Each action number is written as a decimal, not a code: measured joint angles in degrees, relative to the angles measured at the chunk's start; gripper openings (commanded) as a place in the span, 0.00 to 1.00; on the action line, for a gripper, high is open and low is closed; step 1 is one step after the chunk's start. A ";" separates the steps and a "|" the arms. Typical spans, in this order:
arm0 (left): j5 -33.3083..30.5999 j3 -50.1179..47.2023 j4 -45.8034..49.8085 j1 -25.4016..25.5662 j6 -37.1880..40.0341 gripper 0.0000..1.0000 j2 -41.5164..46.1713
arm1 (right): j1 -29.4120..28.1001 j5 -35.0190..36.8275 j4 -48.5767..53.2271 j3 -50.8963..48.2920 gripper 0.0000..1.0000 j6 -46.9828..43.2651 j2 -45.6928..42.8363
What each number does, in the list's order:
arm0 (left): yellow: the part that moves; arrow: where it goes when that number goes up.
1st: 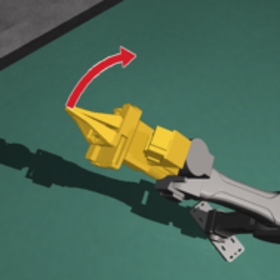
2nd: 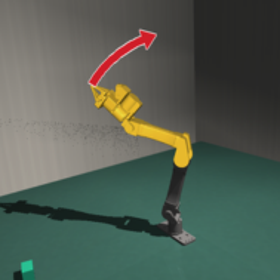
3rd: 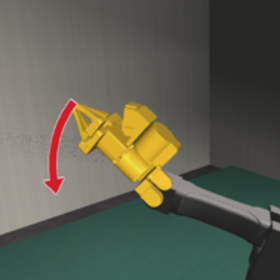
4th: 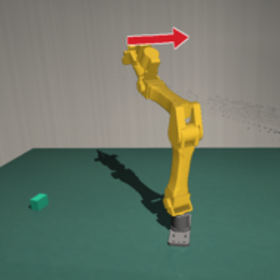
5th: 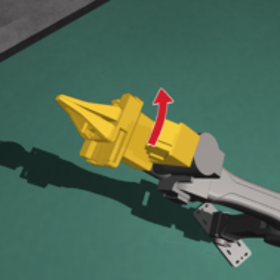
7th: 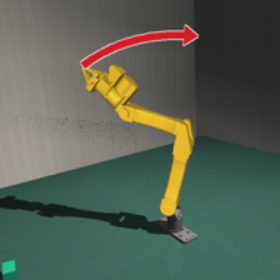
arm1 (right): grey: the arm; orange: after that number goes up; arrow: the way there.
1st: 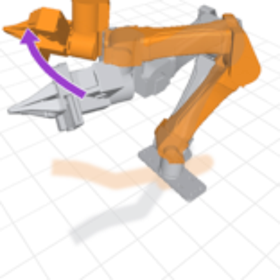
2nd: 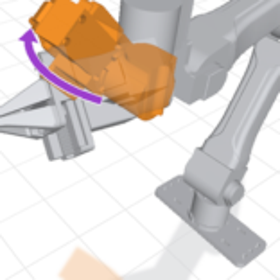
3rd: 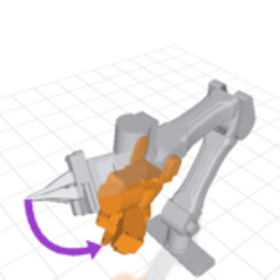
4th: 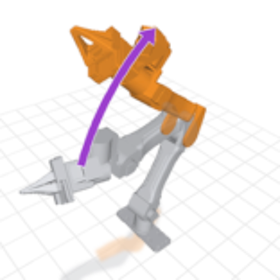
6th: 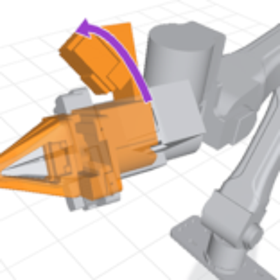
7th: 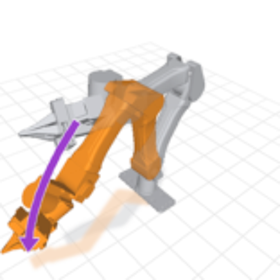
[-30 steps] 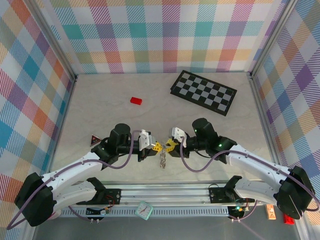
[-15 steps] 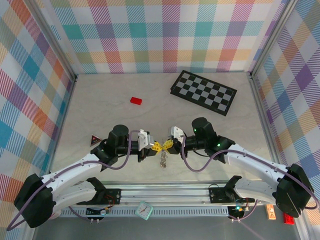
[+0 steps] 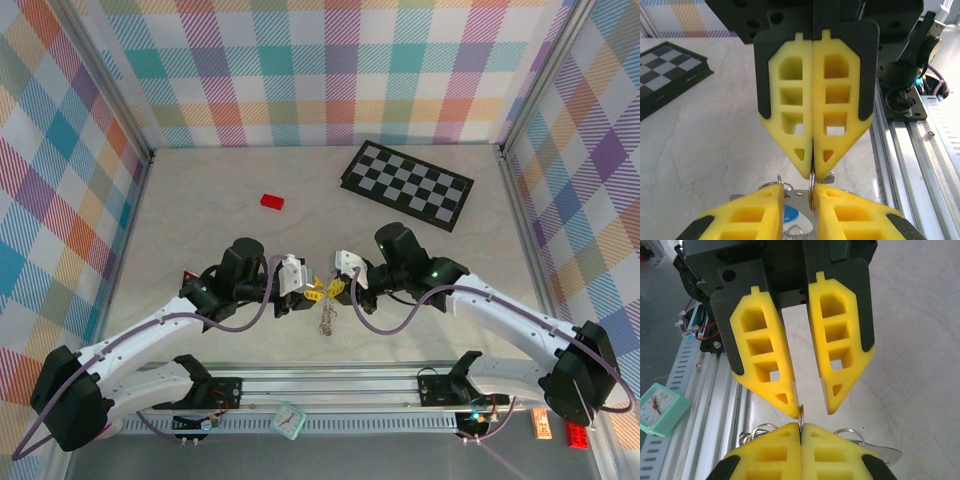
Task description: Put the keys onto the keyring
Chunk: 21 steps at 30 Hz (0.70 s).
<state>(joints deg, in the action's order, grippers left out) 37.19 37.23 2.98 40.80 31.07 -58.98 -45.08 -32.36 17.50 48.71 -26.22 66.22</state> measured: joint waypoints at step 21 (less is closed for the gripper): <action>1.40 2.10 4.20 0.04 1.55 0.00 -2.12 | -1.70 2.45 1.03 1.25 0.26 -1.22 0.11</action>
<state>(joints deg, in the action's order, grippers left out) 38.59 39.33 7.18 40.84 32.62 -61.10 -46.78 -29.91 18.52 49.95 -27.44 66.32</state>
